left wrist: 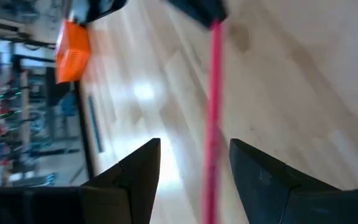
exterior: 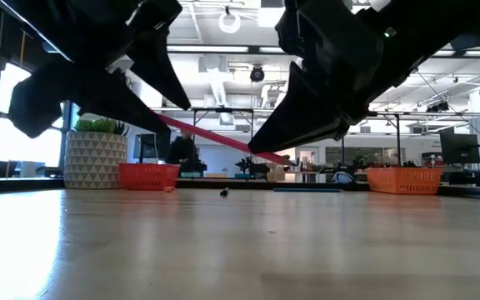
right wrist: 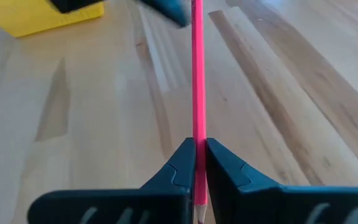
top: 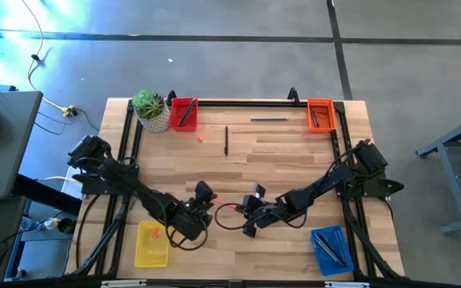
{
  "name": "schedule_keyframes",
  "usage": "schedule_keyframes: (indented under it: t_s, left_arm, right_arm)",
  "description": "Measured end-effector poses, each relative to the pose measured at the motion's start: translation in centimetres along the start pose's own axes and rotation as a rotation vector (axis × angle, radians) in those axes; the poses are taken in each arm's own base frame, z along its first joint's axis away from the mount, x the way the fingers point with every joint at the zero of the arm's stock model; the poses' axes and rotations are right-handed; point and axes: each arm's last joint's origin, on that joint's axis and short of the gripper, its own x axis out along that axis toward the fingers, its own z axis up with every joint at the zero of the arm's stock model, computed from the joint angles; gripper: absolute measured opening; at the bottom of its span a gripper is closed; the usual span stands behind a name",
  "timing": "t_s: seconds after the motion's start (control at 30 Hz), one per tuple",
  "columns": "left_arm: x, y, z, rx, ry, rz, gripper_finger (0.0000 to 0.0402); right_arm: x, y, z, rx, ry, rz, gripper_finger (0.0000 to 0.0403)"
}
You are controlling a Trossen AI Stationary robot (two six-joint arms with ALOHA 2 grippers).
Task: Sort crayons/erasers/pens/pencils in bins
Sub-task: Put the pink pencil into the red bin
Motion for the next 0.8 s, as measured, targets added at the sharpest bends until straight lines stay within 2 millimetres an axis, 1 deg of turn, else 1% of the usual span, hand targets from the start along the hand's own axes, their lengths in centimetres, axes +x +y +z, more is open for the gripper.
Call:
schedule_keyframes:
  t_s: [0.1,0.2,0.3,0.67,0.73,0.8]
  left_arm:
    - [0.05,0.05,0.06,-0.002,0.002,0.015,0.018]
    - [0.03,0.02,0.03,0.003,0.003,0.008,0.0166]
    - [0.0,-0.09,-0.13,0.02,0.014,-0.002,0.0139]
    - [-0.23,-0.48,-0.2,0.051,0.008,-0.05,0.0018]
    - [-0.31,-0.54,-0.17,0.053,0.005,-0.052,0.0009]
    - [-0.32,-0.55,-0.18,0.054,0.006,-0.053,0.0009]
  right_arm:
    - [-0.12,0.24,-0.09,-0.003,0.0,0.01,0.0011]
    - [-0.21,0.43,-0.13,-0.003,-0.004,0.017,0.0011]
    - [-0.25,0.53,-0.13,-0.003,-0.008,0.021,0.0011]
    - [-0.25,0.58,-0.04,0.003,-0.016,0.027,0.0011]
    - [-0.25,0.58,-0.04,0.003,-0.017,0.027,0.0011]
    - [-0.25,0.59,-0.02,0.006,-0.017,0.029,0.0014]
